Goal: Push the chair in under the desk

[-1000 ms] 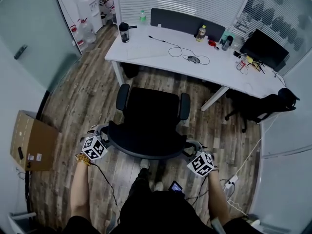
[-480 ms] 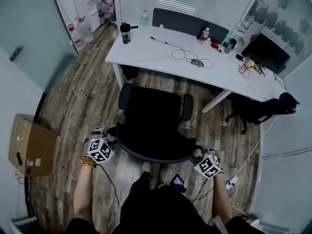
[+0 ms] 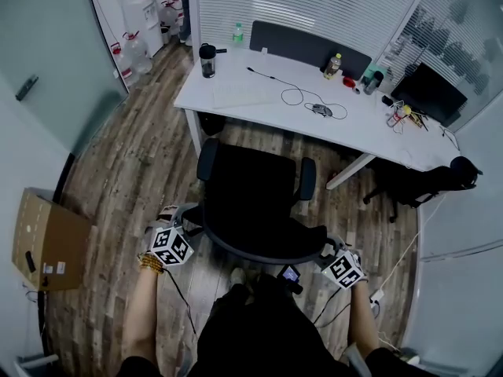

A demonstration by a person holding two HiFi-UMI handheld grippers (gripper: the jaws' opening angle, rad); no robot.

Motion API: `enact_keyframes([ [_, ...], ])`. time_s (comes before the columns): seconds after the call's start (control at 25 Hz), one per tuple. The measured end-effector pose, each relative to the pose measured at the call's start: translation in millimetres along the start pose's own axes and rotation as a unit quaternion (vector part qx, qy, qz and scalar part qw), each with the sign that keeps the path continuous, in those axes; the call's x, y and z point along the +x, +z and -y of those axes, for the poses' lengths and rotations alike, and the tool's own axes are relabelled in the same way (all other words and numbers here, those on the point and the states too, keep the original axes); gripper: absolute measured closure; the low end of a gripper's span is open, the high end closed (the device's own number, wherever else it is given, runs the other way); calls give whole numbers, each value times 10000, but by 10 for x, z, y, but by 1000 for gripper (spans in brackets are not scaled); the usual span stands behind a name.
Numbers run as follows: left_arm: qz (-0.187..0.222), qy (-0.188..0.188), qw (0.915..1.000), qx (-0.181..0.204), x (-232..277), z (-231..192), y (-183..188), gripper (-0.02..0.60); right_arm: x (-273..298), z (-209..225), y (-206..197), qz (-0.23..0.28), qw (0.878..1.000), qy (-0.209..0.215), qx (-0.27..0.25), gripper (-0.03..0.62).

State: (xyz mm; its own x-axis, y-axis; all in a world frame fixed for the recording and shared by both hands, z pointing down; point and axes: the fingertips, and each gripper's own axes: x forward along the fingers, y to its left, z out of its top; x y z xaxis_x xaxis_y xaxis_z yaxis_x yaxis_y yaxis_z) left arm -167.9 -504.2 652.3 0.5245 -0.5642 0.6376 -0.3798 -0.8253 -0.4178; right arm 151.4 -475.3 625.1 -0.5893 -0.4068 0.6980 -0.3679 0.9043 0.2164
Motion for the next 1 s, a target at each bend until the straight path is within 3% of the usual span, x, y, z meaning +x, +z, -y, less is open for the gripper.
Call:
enact_keyframes([
  [1.0, 65, 121, 9999, -49, 726, -949, 44, 255, 482, 1095, 109, -42, 10000, -26, -13, 410],
])
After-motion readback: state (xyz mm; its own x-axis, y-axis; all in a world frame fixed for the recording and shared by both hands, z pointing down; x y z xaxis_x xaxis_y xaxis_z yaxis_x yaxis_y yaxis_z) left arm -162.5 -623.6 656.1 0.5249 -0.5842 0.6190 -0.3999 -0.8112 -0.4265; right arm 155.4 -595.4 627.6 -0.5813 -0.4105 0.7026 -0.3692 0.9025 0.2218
